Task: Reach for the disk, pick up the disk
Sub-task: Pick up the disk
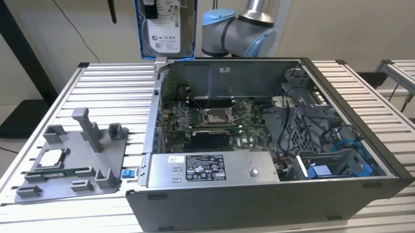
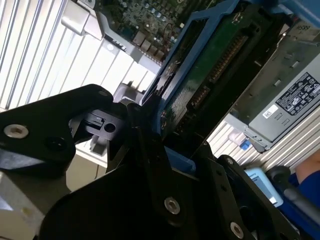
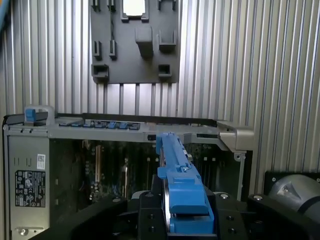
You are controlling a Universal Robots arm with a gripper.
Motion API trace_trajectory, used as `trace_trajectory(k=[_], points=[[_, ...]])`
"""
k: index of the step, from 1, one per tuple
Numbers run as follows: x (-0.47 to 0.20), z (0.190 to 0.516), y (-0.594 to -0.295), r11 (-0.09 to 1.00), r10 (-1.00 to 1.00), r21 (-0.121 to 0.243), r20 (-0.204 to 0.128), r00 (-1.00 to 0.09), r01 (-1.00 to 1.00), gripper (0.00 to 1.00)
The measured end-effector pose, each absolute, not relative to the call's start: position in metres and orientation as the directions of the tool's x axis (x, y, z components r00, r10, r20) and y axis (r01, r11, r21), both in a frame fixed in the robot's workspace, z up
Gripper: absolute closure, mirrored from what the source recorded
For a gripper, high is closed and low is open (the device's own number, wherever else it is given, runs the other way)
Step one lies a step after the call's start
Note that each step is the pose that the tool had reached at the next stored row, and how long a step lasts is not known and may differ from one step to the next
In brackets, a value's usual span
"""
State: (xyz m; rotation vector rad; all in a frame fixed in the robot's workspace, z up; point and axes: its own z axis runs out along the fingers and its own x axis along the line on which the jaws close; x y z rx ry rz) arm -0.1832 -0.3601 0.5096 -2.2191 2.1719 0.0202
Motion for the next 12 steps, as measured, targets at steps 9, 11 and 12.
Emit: trace_trajectory(k=[9,11,12], points=[[-0.164,0.510,-0.360,-0.021,-0.999,-0.017,-0.035,0.022,-1.000,1.00],[-0.161,0.510,-0.360,-0.021,-0.999,-0.017,-0.035,0.022,-1.000,1.00],[-0.160,0.510,-0.360,-0.021,-0.999,-0.017,-0.035,0.022,-1.000,1.00]])
